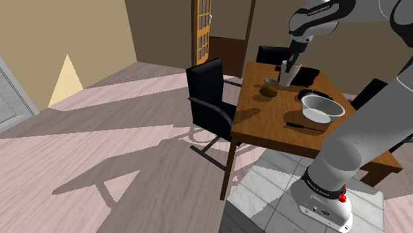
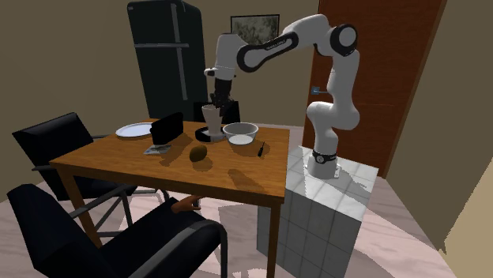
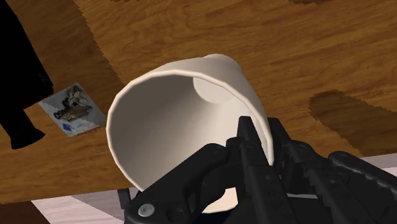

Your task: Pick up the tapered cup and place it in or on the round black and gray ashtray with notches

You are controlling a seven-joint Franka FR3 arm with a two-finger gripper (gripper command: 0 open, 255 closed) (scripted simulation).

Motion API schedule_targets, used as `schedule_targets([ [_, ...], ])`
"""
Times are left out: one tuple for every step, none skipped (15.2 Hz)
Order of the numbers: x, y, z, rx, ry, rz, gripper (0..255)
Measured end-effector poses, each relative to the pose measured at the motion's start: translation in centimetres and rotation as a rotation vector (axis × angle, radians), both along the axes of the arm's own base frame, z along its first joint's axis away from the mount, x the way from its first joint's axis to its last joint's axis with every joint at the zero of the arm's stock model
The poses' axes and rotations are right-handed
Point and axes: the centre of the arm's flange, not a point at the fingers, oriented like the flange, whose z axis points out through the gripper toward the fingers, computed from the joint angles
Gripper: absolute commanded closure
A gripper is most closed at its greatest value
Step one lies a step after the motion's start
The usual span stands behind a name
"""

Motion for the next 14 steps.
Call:
schedule_targets([
  [-0.9, -1.1, 0.3, 0.000, 0.000, -0.001, 255],
  [-1.8, -2.1, 0.6, 0.000, -0.001, -0.001, 255],
  [-2.8, -3.3, 0.7, 0.001, -0.001, -0.002, 255],
  [-3.4, -4.4, 0.8, 0.000, 0.000, -0.002, 255],
  [-4.2, -5.5, 0.9, 0.000, 0.000, -0.001, 255],
  [-4.8, -6.6, 0.9, 0.000, 0.000, -0.002, 255],
  [-5.6, -7.8, 1.1, 0.000, 0.000, -0.002, 255],
  [-6.5, -8.9, 1.5, 0.000, 0.000, -0.001, 255],
  [-7.4, -9.9, 1.7, 0.000, 0.000, -0.001, 255],
  [-8.2, -10.9, 1.6, 0.000, 0.000, -0.002, 255],
  [-8.6, -11.8, 1.7, 0.000, 0.000, -0.001, 255],
  [-9.6, -12.9, 1.8, 0.001, 0.000, -0.002, 255],
  [-10.3, -13.9, 2.0, 0.001, 0.000, -0.002, 255],
  [-11.2, -14.7, 2.1, 0.001, 0.000, -0.002, 255],
])
